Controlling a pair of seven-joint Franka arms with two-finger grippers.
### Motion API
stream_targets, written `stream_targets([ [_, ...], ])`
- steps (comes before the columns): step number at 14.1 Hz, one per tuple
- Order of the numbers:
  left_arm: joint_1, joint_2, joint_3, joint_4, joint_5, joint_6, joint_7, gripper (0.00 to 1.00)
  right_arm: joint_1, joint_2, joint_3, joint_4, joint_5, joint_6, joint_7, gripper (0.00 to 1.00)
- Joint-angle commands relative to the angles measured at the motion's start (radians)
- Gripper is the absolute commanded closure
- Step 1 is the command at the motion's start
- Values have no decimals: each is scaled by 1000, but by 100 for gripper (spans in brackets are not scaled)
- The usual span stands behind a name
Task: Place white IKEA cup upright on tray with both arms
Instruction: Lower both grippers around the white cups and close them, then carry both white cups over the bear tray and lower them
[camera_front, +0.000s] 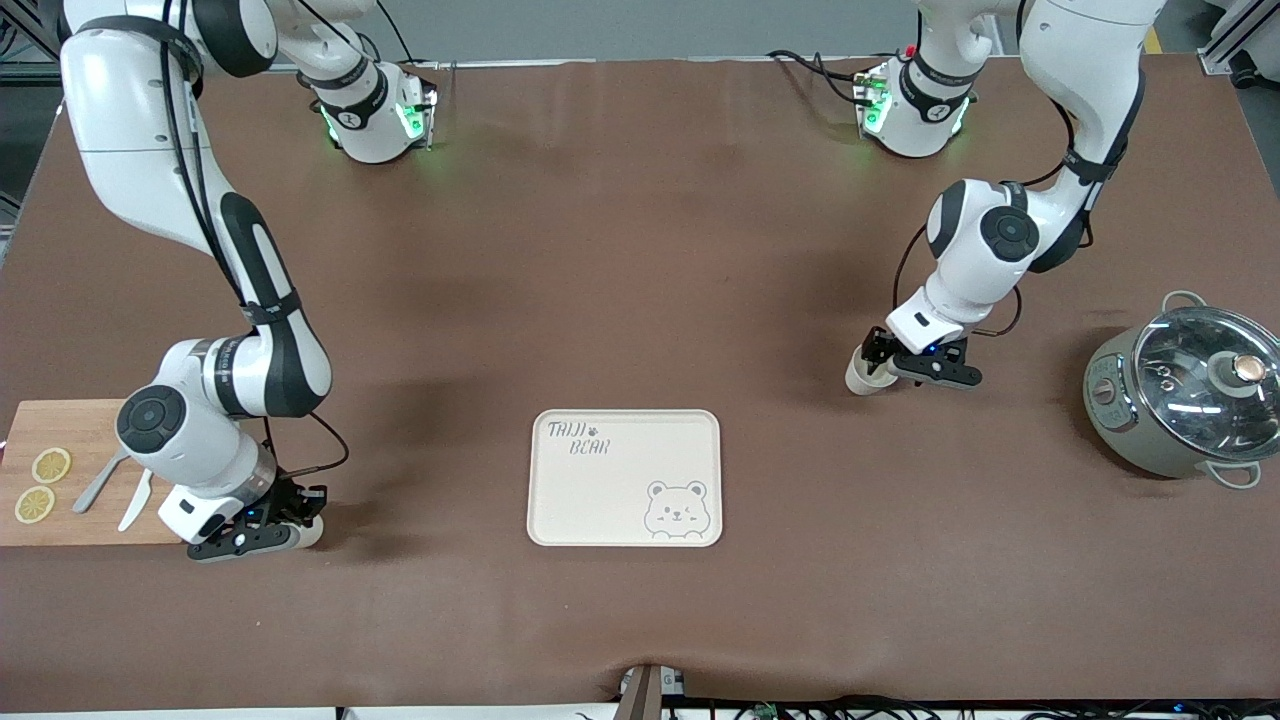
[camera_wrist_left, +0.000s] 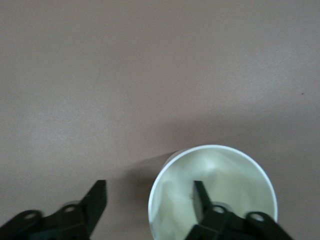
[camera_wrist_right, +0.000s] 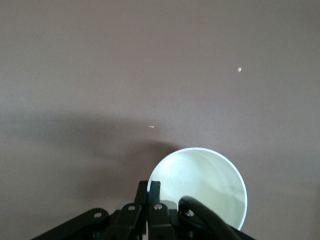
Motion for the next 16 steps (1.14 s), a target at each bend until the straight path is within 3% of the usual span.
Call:
stream_targets([
  [1, 15, 0, -3, -11, 27, 21, -4, 100, 5, 5, 8, 52, -9, -17, -8, 100],
  [6, 15, 6, -3, -1, 27, 20, -7, 100, 80, -5, 11, 104, -2, -78, 153, 100],
  [9, 12, 6, -6, 63, 26, -5, -34, 100, 161, -4, 11, 153, -12, -167, 297, 100],
  [13, -61, 47, -4, 301, 26, -288, -181, 100, 264, 8, 8, 216, -19, -210, 485, 100],
  [16, -149, 171, 3, 561, 29, -481, -336, 100, 348, 51, 3, 271, -22, -230, 628, 100],
])
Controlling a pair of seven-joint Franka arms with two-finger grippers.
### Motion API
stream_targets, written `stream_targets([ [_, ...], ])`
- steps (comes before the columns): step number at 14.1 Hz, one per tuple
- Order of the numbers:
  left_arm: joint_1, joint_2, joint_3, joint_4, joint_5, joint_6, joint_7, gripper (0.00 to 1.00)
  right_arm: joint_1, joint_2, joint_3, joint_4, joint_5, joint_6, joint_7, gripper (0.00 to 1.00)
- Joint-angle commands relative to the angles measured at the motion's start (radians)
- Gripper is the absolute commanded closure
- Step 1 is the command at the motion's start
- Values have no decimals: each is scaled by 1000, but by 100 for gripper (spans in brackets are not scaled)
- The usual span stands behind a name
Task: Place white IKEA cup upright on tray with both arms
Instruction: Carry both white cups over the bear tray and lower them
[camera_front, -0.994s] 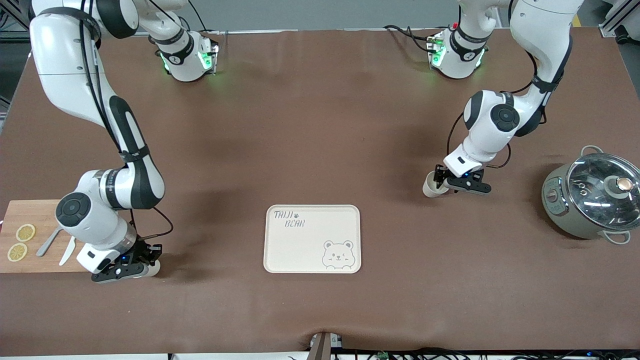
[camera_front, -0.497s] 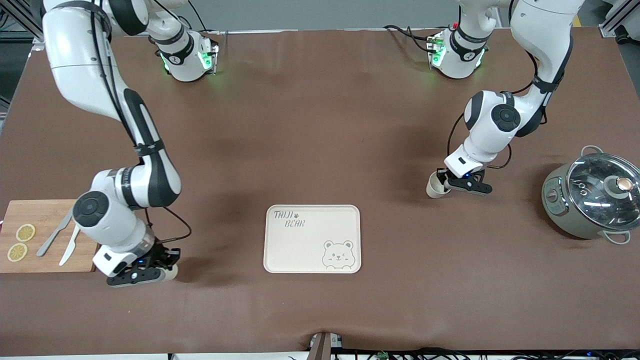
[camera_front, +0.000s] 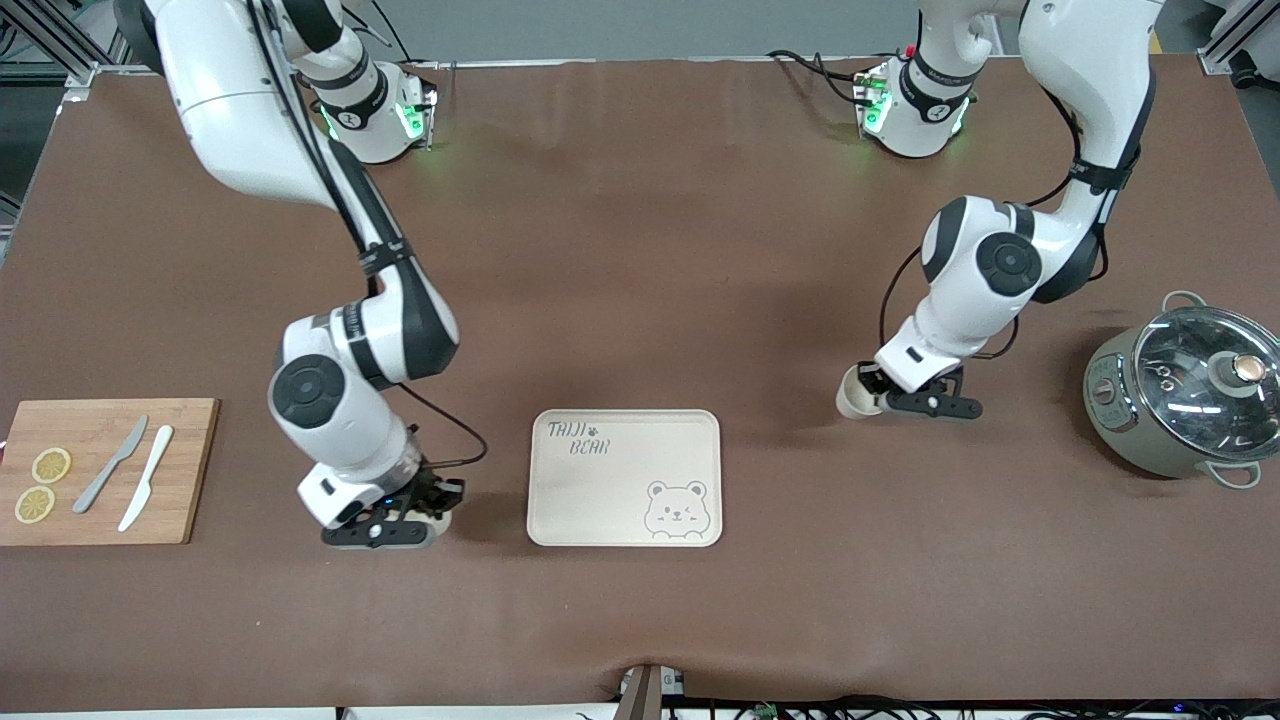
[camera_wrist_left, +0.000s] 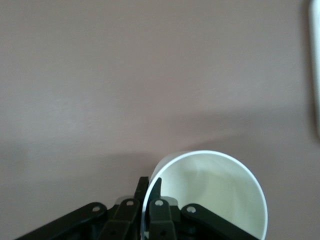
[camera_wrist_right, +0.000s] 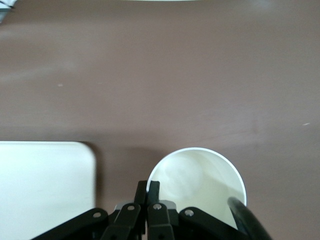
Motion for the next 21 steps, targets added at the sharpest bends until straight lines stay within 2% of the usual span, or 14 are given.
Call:
stream_targets([
  [1, -79, 180, 10, 290, 32, -157, -148, 100, 75, 73, -13, 109, -23, -54, 158, 100],
  [4, -179, 374, 10, 607, 183, -331, -392, 100, 165, 144, -35, 204, -45, -119, 327, 100],
  [6, -230, 477, 12, 786, 200, -394, -497, 100, 234, 181, -65, 239, -72, -133, 407, 100],
  [10, -262, 530, 7, 876, 197, -347, -532, 100, 282, 222, -70, 282, -72, -128, 491, 100],
  [12, -268, 581, 4, 923, 194, -240, -613, 100, 290, 235, -69, 284, -71, -119, 523, 100],
  [15, -293, 624, 4, 926, 194, -80, -680, 100, 293, 241, -67, 284, -71, -117, 523, 100],
  [19, -313, 659, 8, 926, 196, -37, -684, 100, 293, 239, -66, 283, -69, -117, 530, 13],
  [20, -319, 663, 8, 924, 196, -35, -683, 100, 293, 238, -66, 283, -69, -119, 533, 5],
  [21, -319, 666, 8, 924, 196, -34, -680, 100, 289, 232, -66, 283, -68, -126, 533, 4],
])
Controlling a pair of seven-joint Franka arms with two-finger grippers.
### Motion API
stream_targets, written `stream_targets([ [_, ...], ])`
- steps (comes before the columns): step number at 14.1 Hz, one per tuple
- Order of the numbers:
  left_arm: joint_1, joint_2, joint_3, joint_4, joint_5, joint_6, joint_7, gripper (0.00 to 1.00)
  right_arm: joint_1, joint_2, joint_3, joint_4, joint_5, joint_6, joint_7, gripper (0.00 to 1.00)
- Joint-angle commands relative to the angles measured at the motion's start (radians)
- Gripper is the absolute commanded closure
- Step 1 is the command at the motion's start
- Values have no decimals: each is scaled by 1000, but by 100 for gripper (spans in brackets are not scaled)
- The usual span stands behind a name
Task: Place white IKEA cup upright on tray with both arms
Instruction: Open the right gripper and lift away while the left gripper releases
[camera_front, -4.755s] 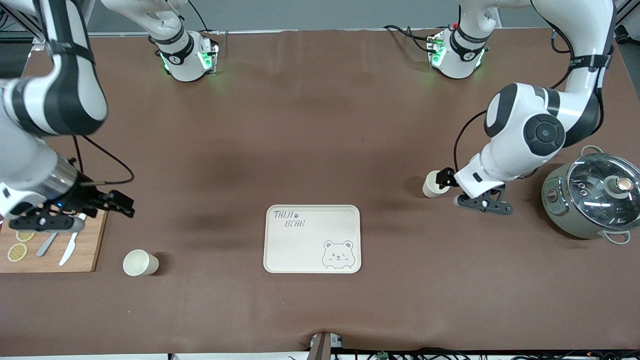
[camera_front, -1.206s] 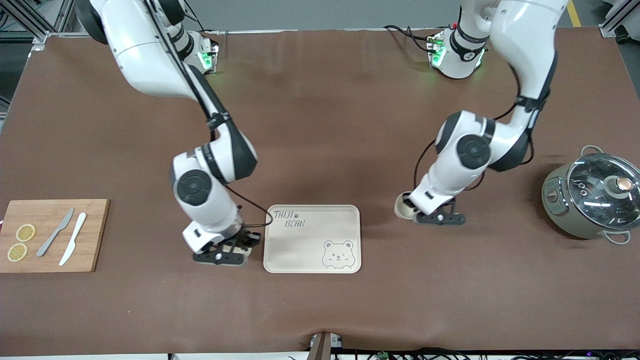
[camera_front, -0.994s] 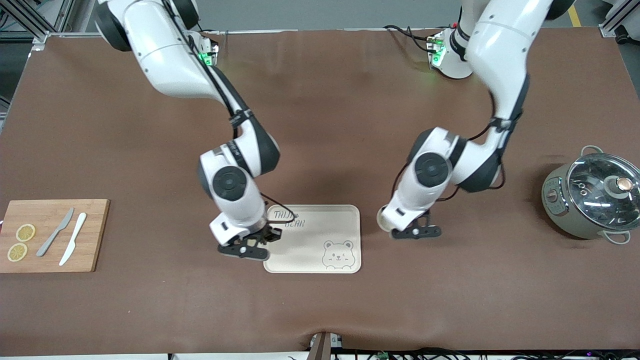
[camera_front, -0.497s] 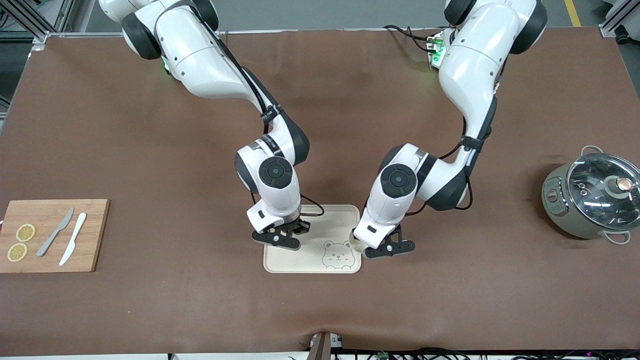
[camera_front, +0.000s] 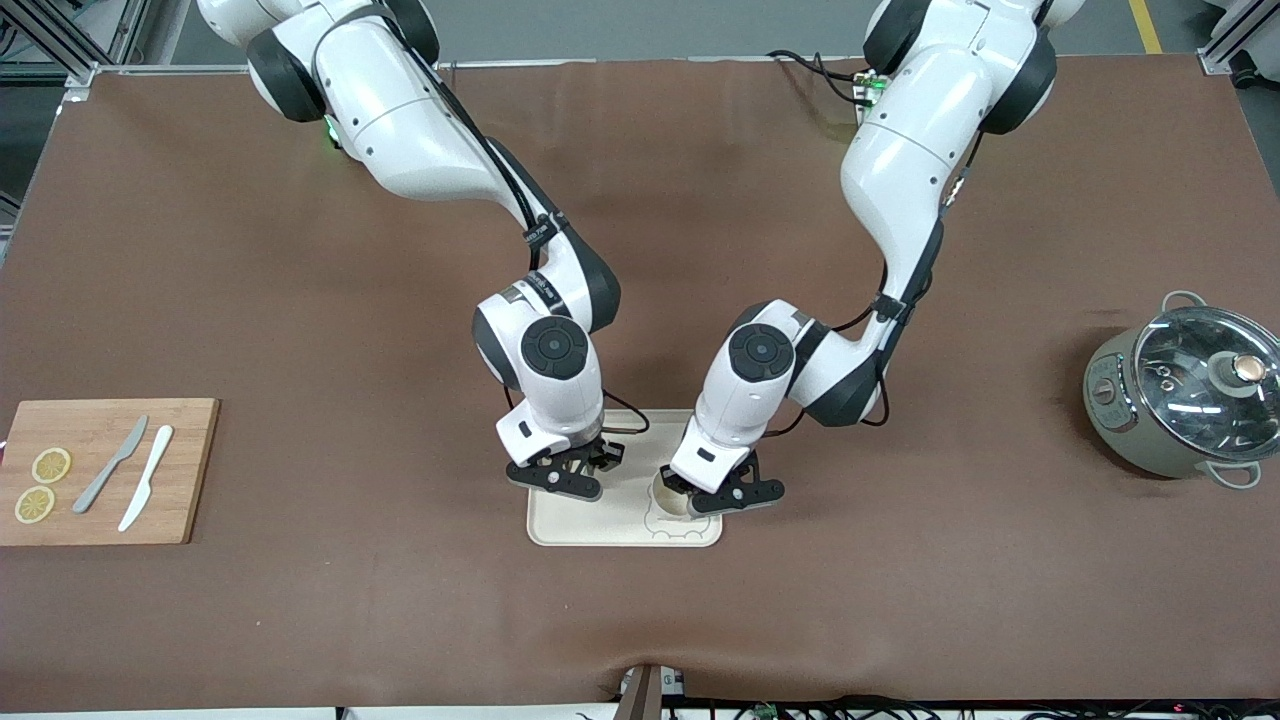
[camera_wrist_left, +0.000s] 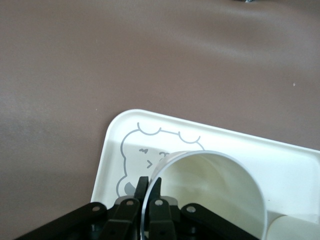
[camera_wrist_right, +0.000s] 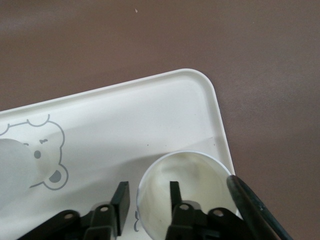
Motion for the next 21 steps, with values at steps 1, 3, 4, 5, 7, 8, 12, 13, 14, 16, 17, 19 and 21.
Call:
stream_targets([
  [1, -10, 31, 9, 38, 20, 6, -16, 100, -4, 7, -4, 40, -20, -29, 29, 4],
  [3, -12, 34, 9, 30, 25, 6, -11, 100, -11, -19, -3, 38, -17, -44, 27, 4],
  [4, -12, 34, 9, 24, 30, 5, -9, 100, -14, -19, -4, 40, -17, -79, 27, 4],
  [5, -16, 34, 9, 18, 33, -1, -9, 100, -18, -33, -4, 43, -16, -101, 23, 4],
  [7, -19, 34, 9, 17, 33, -9, -11, 100, -55, -68, 0, 43, -16, -165, -29, 4],
  [8, -19, 32, 9, 17, 33, -9, -11, 100, -63, -88, -4, 44, -17, -209, -101, 3],
  [12, -24, 31, 9, 17, 34, -11, -9, 100, -149, -164, -9, 43, -20, -274, -284, 0],
  [13, -21, 29, 9, 17, 36, -12, -6, 38, -170, -184, -9, 43, -14, -286, -339, 0],
  [14, -25, 28, 10, 17, 40, -18, -8, 0, -205, -213, -4, 41, -5, -293, -389, 0],
  [16, -22, 14, 12, 18, 40, -75, -9, 0, -273, -260, 0, 34, 31, -317, -489, 0],
  [17, -19, -3, 13, 23, 37, -108, -9, 0, -297, -273, -3, 34, 71, -340, -522, 0],
  [19, -4, -52, 9, 27, 31, -203, -6, 0, -348, -306, -3, 31, 95, -360, -566, 0],
  [21, 63, -124, -4, 30, 22, -297, 7, 0, -389, -330, -3, 29, 96, -400, -650, 0],
])
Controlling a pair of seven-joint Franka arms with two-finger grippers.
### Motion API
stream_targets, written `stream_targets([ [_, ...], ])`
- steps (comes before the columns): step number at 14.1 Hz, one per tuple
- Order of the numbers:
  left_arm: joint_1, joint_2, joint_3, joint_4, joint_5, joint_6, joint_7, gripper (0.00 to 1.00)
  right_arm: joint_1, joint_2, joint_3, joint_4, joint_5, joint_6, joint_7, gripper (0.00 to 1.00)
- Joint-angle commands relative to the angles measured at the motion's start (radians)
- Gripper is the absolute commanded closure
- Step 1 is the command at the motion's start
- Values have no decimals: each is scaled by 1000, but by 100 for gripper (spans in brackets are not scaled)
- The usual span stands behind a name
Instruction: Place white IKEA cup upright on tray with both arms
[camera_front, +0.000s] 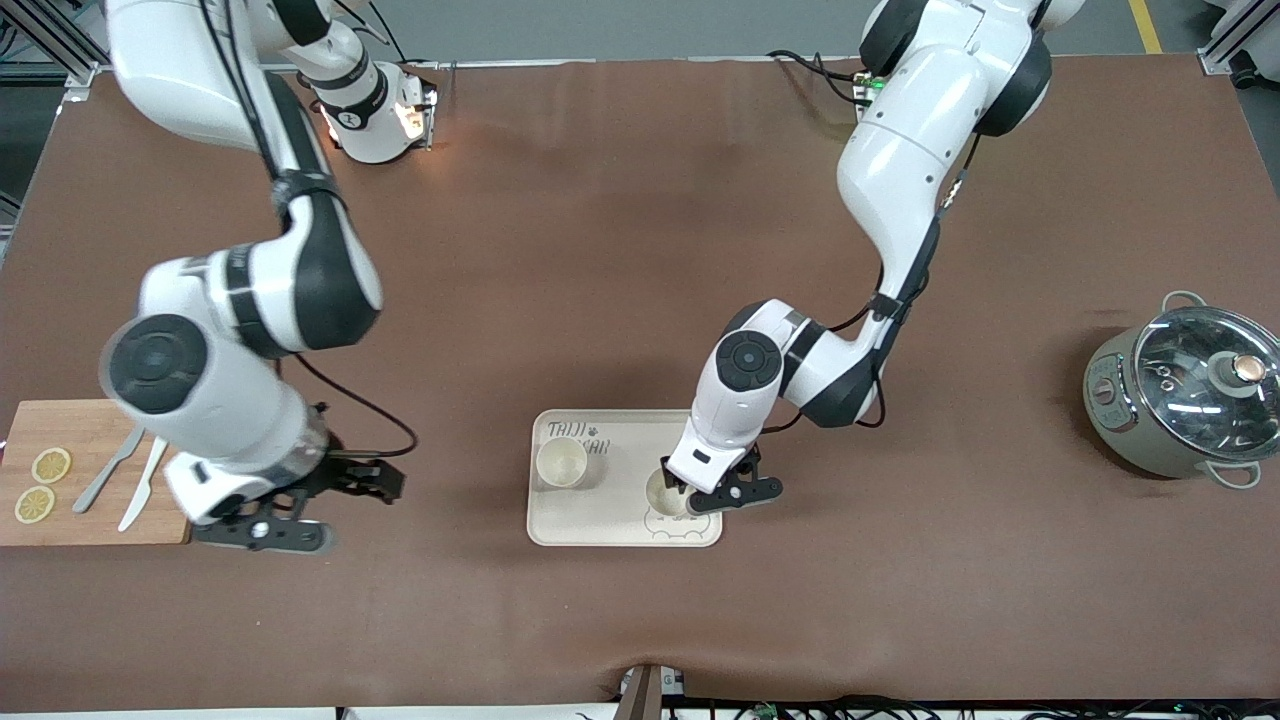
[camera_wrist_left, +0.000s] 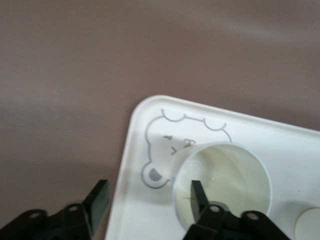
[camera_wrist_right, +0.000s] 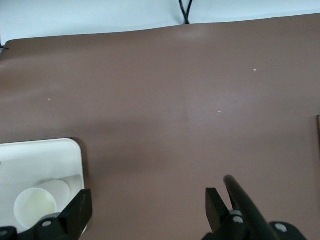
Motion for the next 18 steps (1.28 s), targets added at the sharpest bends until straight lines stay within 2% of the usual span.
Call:
stream_targets([
  [1, 92, -136, -14, -17, -4, -126, 40, 0, -56, -59, 20, -35, 14, -41, -104, 0],
  [4, 227, -244, -5, -22, -58, -207, 317, 0, -96, -132, 21, -92, 14, -58, -119, 0],
  [7, 357, -255, -5, -25, -67, -207, 604, 0, -142, -227, 21, -181, 17, -53, -182, 0],
  [11, 425, -252, -4, -30, -68, -210, 719, 0, -194, -370, 21, -332, 28, -46, -260, 0],
  [14, 423, -336, -4, -47, -53, -391, 728, 0, -217, -473, 20, -435, 28, -46, -293, 0],
  [18, 425, -518, -7, -47, -67, -661, 795, 0, -230, -597, 17, -558, 28, -44, -294, 0],
])
